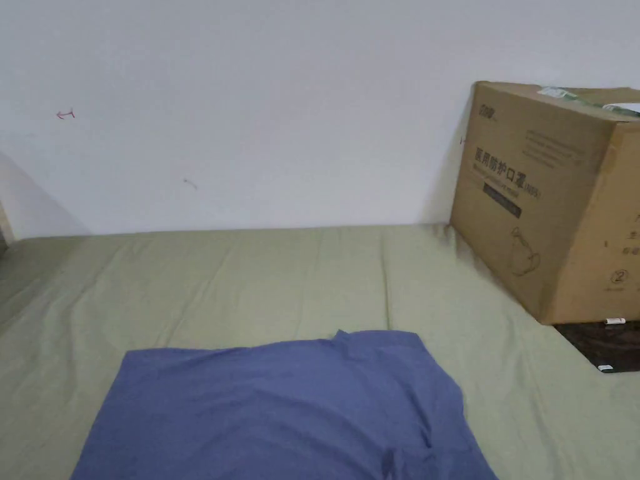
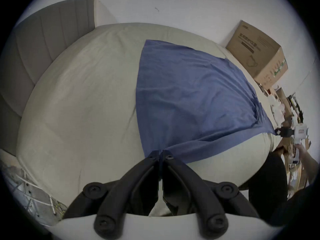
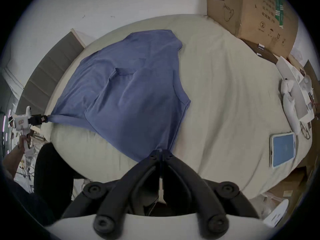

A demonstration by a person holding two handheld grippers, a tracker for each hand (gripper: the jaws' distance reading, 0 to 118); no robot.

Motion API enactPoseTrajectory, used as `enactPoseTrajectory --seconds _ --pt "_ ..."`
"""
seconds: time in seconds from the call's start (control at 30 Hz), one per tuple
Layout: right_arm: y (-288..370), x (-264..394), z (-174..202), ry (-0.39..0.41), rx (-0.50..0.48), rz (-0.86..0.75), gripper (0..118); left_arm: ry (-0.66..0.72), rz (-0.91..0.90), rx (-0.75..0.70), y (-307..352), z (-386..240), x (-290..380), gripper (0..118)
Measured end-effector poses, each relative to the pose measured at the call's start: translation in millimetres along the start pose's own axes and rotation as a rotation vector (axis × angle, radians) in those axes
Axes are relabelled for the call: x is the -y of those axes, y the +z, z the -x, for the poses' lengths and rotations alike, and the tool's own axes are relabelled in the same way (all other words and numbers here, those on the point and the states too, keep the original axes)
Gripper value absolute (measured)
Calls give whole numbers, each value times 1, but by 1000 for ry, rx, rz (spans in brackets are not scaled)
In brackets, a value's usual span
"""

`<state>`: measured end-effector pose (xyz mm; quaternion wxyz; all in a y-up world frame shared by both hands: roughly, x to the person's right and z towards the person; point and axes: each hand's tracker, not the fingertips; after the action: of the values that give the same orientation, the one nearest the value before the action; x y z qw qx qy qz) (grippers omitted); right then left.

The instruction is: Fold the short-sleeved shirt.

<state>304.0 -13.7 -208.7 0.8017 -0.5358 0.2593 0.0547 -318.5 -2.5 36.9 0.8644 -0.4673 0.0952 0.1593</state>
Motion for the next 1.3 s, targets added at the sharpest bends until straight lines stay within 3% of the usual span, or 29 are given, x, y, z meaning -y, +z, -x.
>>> enactPoseTrajectory --seconds 0.4,0.43,0.47,0.5,0.53,0.57,0.63,0.77,0.97,1.03,1.07,1.1,1.13,1.17,1.2,1.27,1.3 --pt "-7 15 9 2 46 56 2 -33 38 0 10 -2 17 2" --pt "-7 13 10 -9 63 68 17 -28 45 0 10 -1 17 6" --pt "-8 12 8 -18 97 97 53 -12 53 -5 10 -2 17 22" --pt "-8 13 9 -21 116 106 73 -5 56 -8 11 -2 17 43" --pt "-7 14 10 -25 122 98 82 -2 55 -2 12 -1 18 67" --pt "-4 15 11 -36 135 90 86 9 54 12 14 0 21 79" --pt "0 14 12 -66 138 96 91 62 82 56 14 1 20 80" --pt "20 12 23 -87 88 -29 102 79 -17 95 33 -6 15 99" --pt "62 -6 73 -29 54 -256 103 71 -274 86 87 -32 -11 102" --pt "72 -13 90 -50 8 -331 103 -8 -328 35 103 -48 -17 101" --pt "77 -16 97 -65 -17 -373 99 -47 -364 21 110 -55 -18 96" --pt "82 -20 102 -80 -32 -418 85 -70 -392 15 114 -60 -17 81" --pt "84 -23 106 -94 -35 -450 59 -69 -403 4 116 -65 -18 56" --pt "86 -27 112 -103 -26 -476 10 -57 -402 -3 117 -69 -18 12" --pt "90 -28 115 -111 -22 -504 0 -30 -409 14 120 -68 -20 1" --pt "95 -33 120 -98 -69 -499 0 32 -330 85 115 -65 -23 0" --pt "96 -34 122 -94 -66 -497 0 55 -290 55 113 -63 -23 0"
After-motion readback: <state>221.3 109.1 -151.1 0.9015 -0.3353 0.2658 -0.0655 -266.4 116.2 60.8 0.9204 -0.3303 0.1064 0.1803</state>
